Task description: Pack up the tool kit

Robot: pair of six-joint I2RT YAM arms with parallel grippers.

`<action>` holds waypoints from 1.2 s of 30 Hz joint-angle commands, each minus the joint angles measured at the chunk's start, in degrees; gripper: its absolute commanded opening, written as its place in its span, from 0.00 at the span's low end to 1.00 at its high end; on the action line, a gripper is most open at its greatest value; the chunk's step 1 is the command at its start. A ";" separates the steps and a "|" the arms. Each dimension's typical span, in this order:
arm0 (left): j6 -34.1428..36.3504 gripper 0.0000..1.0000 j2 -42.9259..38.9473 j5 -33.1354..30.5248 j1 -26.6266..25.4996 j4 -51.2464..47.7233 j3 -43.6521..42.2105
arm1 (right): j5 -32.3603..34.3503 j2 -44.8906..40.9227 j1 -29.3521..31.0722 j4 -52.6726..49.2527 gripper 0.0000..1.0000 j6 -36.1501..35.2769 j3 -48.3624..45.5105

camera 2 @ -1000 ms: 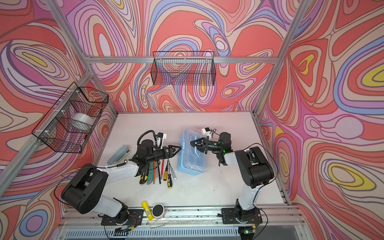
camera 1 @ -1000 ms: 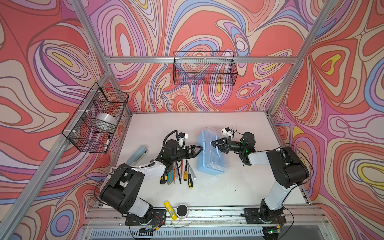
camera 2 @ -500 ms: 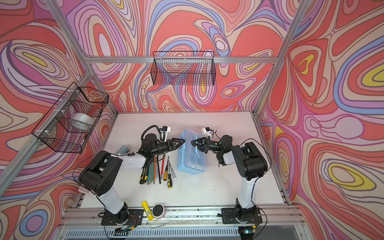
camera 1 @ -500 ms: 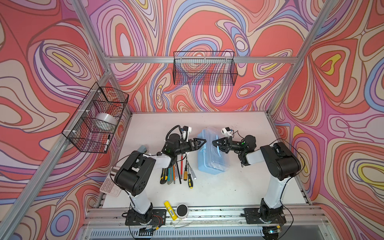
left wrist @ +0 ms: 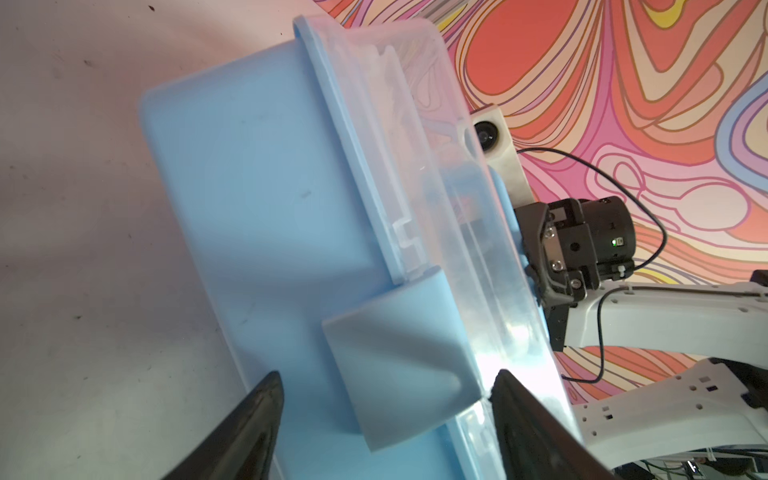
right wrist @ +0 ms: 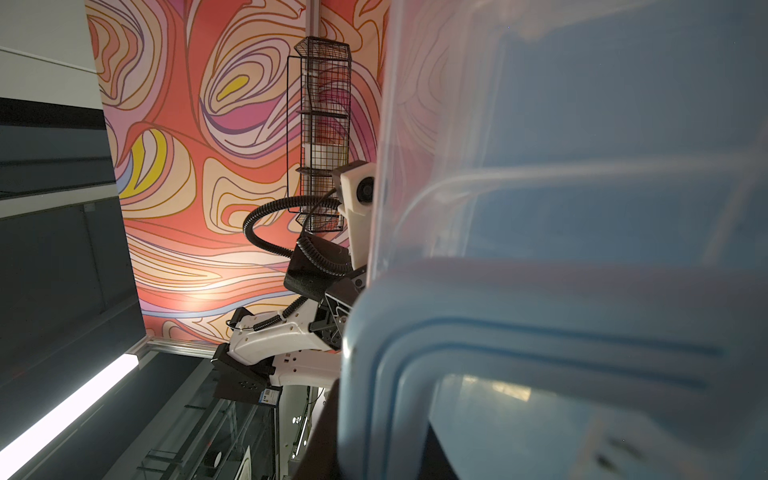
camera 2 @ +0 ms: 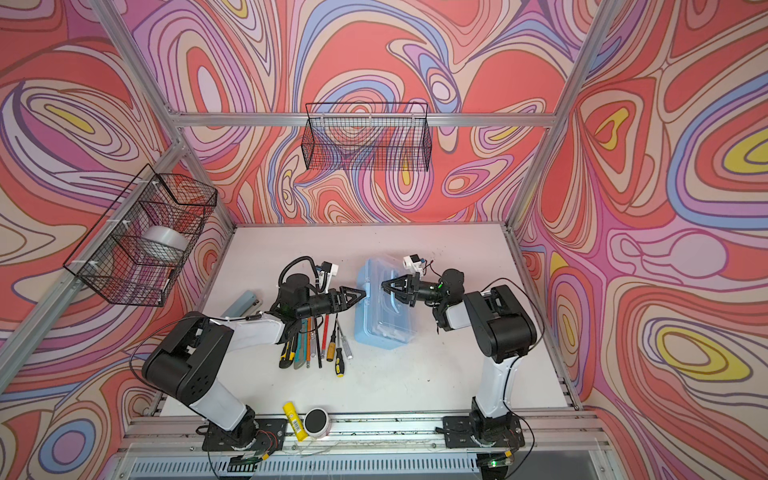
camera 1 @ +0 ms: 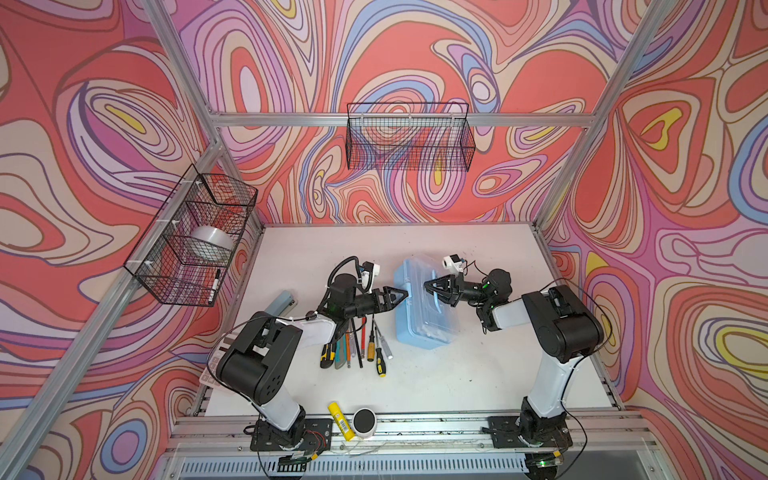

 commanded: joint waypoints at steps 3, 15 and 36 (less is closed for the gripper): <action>-2.40 0.77 1.07 6.04 -0.62 3.72 -0.52 | -0.14 4.25 0.59 -10.78 0.00 -11.79 -2.32; -26.05 0.73 11.46 16.93 -0.56 35.63 1.81 | 0.02 4.59 0.59 -11.45 0.00 -11.93 -2.12; -20.29 0.74 -1.76 14.55 7.38 17.14 -0.96 | 5.41 -3.42 0.58 -50.29 0.00 -36.51 2.93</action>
